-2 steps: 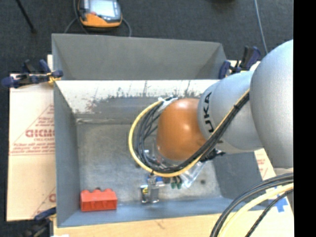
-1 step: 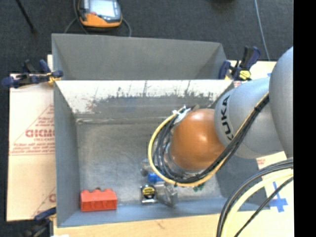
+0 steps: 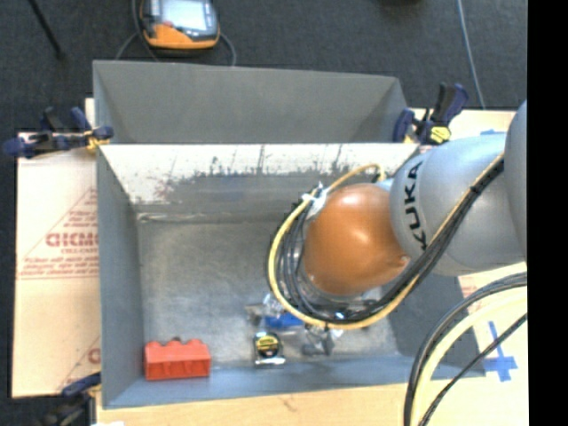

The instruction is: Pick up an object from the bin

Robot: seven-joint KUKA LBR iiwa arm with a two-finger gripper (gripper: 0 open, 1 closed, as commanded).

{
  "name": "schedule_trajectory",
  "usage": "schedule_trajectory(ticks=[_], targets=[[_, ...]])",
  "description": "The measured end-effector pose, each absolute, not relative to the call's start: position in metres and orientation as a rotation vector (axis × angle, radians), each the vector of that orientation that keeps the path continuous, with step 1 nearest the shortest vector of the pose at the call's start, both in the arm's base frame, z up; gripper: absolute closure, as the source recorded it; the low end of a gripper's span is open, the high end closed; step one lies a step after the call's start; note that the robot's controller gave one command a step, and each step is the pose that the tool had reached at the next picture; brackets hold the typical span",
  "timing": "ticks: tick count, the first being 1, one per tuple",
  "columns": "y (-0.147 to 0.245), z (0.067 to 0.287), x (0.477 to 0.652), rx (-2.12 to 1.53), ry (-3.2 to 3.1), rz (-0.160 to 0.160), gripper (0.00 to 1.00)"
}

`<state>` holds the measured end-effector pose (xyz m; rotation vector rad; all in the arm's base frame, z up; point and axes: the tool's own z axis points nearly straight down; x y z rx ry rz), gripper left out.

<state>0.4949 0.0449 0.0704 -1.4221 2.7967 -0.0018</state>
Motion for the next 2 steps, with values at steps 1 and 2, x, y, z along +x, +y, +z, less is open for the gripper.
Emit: schedule_trajectory(ticks=[1,2], targets=[[0.046,0.071,0.495,-1.417,2.800,0.002,1.00],[0.057,0.253,0.483,-1.518,2.739,-0.007,1.00]])
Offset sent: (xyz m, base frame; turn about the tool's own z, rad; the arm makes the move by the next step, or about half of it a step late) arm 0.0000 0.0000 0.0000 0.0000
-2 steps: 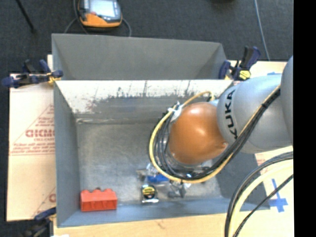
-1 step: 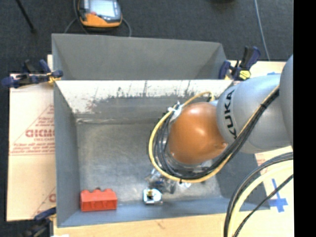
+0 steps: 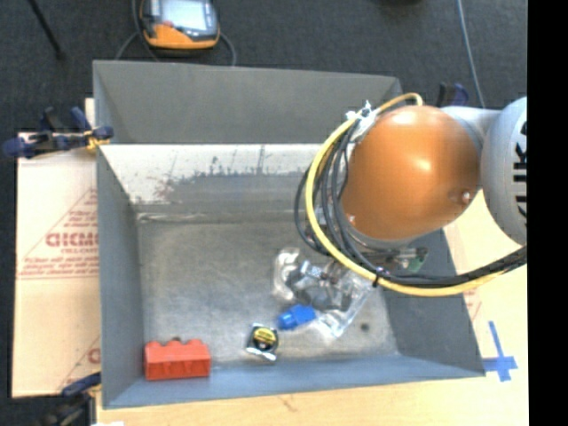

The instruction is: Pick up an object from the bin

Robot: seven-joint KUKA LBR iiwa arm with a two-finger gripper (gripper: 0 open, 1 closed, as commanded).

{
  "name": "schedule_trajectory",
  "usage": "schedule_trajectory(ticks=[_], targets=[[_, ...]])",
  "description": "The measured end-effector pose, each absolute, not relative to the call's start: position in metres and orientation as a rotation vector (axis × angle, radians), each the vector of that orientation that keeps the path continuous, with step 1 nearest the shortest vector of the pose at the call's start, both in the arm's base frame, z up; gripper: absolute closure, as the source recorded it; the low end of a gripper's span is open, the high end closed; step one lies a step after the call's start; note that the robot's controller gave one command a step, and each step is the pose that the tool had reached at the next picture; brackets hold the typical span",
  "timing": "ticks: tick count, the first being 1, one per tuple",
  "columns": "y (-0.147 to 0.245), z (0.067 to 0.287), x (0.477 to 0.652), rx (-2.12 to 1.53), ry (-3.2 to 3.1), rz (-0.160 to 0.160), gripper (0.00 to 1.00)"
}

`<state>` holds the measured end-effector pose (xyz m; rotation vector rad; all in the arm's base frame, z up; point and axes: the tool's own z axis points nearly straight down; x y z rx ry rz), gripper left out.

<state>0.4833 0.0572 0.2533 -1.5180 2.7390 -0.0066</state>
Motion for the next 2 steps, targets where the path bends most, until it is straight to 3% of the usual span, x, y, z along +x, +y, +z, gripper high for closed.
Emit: schedule_trajectory(ticks=[1,2], targets=[[0.0819,0.1347,0.4911,-1.407,2.812,0.007,1.00],[0.0810,0.1385,0.4920,-1.399,2.812,0.003,0.00]])
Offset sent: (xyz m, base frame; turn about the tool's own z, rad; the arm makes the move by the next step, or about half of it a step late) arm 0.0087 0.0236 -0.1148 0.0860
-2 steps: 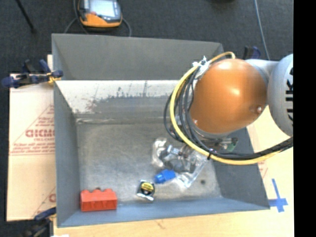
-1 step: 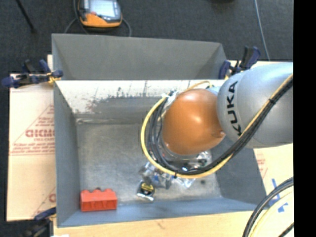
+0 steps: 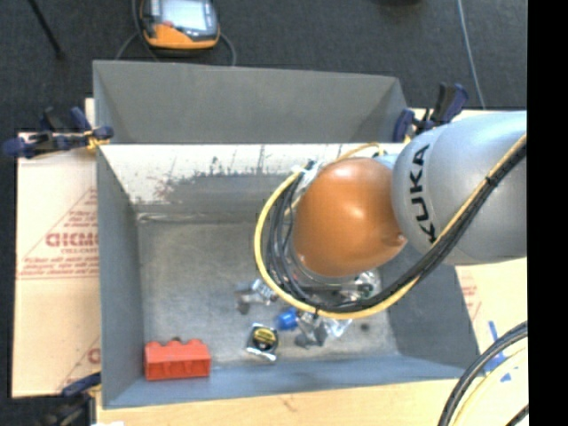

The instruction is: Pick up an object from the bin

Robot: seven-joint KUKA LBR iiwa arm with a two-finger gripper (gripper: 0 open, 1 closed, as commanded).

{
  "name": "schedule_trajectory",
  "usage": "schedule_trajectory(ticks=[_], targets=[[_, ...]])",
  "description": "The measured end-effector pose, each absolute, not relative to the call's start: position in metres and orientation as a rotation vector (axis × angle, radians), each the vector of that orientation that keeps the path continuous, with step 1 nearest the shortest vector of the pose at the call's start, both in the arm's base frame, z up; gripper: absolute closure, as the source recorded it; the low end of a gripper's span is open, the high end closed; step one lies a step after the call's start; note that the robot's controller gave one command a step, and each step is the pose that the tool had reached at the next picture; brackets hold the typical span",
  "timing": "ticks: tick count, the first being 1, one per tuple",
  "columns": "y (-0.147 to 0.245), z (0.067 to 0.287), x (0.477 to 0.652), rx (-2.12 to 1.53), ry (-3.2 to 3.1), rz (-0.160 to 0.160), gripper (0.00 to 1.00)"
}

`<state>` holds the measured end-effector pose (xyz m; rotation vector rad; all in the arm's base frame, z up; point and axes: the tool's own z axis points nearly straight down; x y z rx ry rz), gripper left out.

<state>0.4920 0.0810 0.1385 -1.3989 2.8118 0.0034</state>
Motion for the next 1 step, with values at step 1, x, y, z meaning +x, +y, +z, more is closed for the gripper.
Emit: schedule_trajectory(ticks=[1], targets=[[0.0524,0.0686,0.5055,-1.685,2.653,0.001,0.00]])
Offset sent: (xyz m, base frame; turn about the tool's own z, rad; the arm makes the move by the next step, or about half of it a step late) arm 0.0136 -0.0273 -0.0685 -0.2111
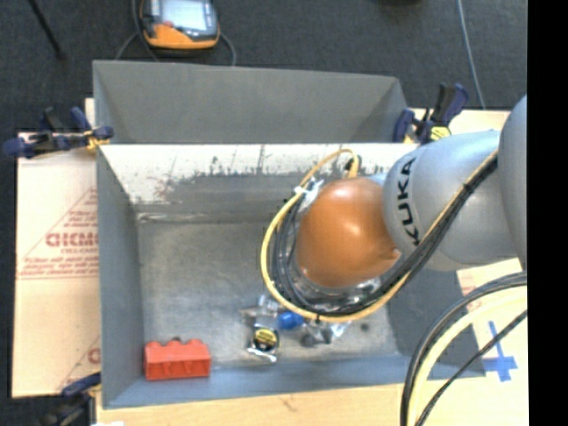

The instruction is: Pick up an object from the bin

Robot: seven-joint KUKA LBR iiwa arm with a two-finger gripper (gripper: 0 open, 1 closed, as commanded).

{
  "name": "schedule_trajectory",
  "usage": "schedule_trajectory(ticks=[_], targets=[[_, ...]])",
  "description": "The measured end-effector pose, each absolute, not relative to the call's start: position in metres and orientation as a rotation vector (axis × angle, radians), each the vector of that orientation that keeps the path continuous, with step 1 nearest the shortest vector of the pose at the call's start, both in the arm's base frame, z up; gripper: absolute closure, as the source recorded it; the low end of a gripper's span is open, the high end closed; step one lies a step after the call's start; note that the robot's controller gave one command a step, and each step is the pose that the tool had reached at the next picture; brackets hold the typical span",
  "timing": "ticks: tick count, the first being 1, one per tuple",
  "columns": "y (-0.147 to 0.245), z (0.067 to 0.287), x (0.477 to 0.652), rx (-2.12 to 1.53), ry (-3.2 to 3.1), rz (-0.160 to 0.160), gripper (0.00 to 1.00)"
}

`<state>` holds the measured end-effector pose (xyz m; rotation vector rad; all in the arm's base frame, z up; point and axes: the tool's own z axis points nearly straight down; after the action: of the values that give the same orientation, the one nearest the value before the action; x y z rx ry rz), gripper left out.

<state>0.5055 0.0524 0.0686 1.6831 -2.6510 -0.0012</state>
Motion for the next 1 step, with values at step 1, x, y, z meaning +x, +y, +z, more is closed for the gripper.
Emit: schedule_trajectory(ticks=[1], targets=[[0.0699,0.0697,0.4866,2.212,-2.229,-0.003,0.00]])
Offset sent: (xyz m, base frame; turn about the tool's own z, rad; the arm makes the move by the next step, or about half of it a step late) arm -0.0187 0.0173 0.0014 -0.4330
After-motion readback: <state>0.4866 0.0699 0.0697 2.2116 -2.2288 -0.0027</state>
